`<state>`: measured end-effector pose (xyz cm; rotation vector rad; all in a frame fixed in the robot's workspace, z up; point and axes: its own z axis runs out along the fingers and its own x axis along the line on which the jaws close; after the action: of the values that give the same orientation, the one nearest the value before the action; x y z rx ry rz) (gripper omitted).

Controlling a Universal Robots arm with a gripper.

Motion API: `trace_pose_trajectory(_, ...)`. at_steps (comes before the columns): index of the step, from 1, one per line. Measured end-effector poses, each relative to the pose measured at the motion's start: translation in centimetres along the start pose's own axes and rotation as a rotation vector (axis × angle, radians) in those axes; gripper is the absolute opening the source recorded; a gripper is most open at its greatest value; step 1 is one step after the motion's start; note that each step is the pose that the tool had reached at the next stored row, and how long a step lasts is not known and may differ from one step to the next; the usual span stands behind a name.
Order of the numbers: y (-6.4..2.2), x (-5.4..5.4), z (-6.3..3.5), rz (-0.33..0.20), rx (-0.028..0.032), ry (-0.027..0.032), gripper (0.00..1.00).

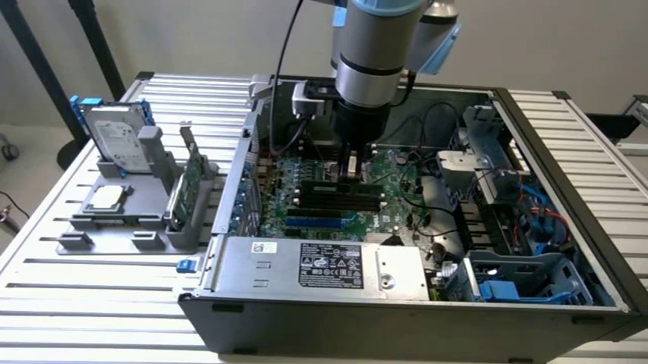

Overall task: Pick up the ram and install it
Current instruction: 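Insert the ram into the slot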

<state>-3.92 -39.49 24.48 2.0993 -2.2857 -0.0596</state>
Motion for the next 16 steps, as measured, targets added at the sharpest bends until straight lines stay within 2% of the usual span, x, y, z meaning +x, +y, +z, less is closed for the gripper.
trace_pose_trajectory(3,0.01,0.0,0.19,0.0,0.0003,0.0035,0.14)
trace_pose_trajectory(8,-0.01,0.0,0.51,0.0,0.0012,0.0148,0.14)
trace_pose_trajectory(16,0.02,0.0,0.84,-0.007,0.0015,0.0162,0.14)
